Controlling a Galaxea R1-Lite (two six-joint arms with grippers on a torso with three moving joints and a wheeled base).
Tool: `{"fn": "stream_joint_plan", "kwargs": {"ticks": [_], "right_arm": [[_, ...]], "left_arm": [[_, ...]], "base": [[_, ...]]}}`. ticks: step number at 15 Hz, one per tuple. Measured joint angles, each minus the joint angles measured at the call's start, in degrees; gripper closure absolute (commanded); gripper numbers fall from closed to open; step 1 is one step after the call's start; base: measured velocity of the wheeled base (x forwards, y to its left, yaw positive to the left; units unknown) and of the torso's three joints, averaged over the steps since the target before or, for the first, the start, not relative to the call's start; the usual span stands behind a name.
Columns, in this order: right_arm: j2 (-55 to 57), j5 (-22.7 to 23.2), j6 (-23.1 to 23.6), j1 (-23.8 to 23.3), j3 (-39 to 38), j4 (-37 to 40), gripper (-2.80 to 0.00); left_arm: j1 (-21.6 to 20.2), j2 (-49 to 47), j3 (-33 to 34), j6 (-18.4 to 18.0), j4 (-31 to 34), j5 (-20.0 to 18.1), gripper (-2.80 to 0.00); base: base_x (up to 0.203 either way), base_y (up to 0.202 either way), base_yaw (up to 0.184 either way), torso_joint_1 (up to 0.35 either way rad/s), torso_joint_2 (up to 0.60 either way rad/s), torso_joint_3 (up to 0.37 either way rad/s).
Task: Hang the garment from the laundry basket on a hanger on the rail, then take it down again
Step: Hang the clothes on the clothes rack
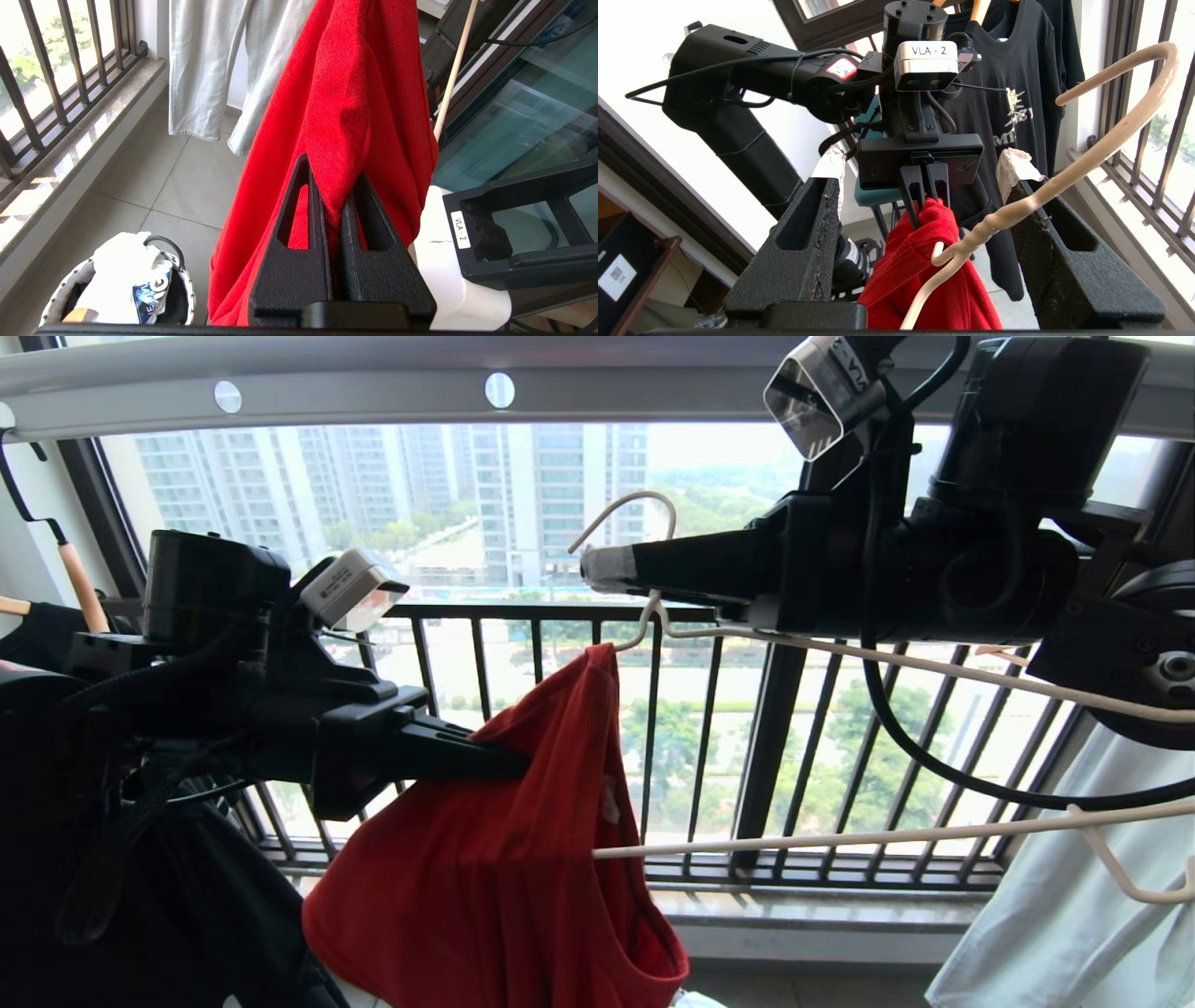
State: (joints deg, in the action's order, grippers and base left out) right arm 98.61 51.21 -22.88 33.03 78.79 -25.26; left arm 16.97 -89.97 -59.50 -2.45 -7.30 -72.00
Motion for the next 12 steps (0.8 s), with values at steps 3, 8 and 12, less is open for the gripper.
{"fn": "stream_joint_plan", "kwargs": {"ticks": [3, 8, 12], "right_arm": [[-0.31, -0.36, 1.32, -2.33, -1.41, 0.07, -2.8], [-0.77, -0.43, 1.74, -6.93, -2.91, 0.03, -2.8], [-1.42, -0.45, 1.74, -10.73, -4.1, 0.06, -2.8]], "left_arm": [[-0.09, 1.3, 0.0, 0.34, 0.0, 1.58, 0.0], [-1.52, 4.1, 0.49, 0.64, 0.3, 2.44, 0.0], [-2.86, 6.27, 0.66, 0.78, 0.37, 3.87, 0.0]], "base": [[0.0, 0.0, 0.0, 0.0, 0.0, 0.0], [0.0, 0.0, 0.0, 0.0, 0.0, 0.0], [0.0, 0.0, 0.0, 0.0, 0.0, 0.0]]}}
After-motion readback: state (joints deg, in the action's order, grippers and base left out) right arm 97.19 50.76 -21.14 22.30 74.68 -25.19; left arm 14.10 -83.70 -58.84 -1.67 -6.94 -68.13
